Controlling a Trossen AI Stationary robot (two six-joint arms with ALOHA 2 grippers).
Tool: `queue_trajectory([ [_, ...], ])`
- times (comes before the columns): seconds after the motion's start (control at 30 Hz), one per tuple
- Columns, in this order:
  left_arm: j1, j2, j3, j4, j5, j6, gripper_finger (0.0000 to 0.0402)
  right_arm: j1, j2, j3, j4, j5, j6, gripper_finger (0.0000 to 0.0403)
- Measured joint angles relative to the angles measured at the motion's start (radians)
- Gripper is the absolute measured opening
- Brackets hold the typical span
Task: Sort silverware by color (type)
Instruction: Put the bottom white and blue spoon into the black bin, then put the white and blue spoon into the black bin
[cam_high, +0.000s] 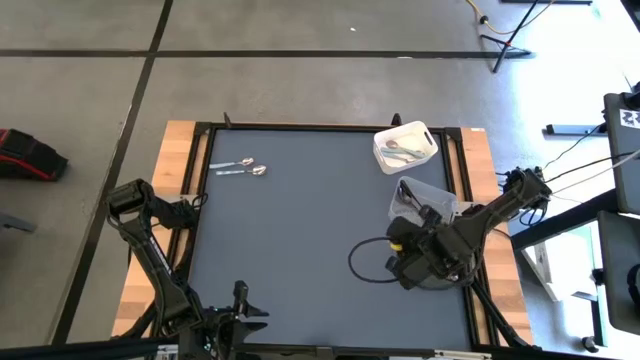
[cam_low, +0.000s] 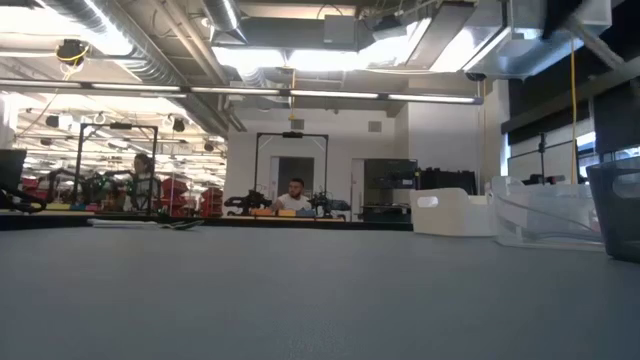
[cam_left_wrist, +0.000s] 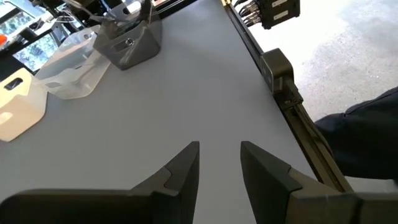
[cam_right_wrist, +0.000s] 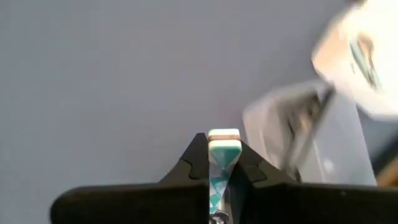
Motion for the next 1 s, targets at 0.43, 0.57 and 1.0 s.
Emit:
queue_trajectory([
  [0.43,-0.004,0.000,0.000,0.000,0.002,-0.002,0.0112,0.002,0.002,-0.412,0.089,-0.337,0.102,0.0015],
  [0.57,-0.004,0.001,0.000,0.001,0.002,-0.001,0.0112,0.002,0.002,-0.472,0.101,-0.390,0.159,0.0018],
  [1.0,0.019,-0.014,-0.001,-0.014,0.004,0.009,0.0112,0.003,0.002,-0.303,0.025,-0.370,0.186,0.0175],
])
